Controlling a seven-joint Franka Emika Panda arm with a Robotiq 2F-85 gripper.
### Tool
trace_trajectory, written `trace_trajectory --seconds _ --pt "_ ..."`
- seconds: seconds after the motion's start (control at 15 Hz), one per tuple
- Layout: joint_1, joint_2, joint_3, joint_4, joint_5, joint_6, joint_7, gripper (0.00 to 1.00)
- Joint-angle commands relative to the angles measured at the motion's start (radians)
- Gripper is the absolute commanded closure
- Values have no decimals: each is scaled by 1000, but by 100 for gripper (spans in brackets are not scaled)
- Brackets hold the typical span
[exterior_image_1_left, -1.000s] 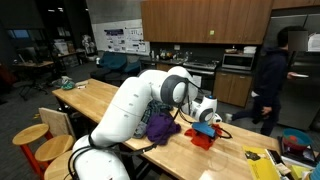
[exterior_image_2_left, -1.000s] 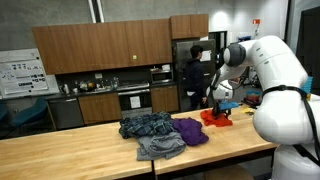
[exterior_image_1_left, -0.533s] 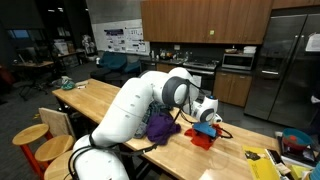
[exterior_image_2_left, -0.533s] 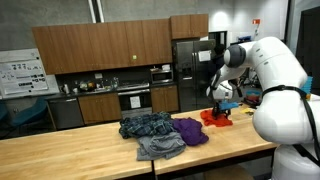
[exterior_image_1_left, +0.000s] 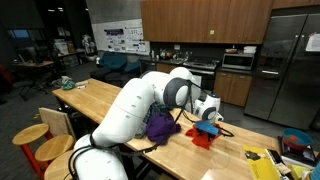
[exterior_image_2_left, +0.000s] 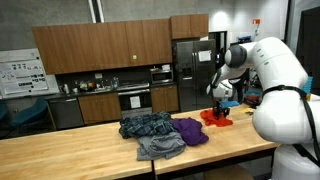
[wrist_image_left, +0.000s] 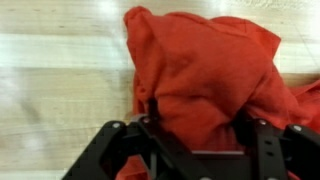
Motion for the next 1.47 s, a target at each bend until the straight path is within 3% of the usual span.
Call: trace_trajectory --seconds 0.0,0.27,1.13,1.4 --pt "-26 31 23 23 18 -19 -47 65" --pt "-34 30 28 34 26 -32 -64 94" --pt "-39 -11 38 101 80 -47 -53 94" --pt "-11 -46 31 117 74 -24 -23 94"
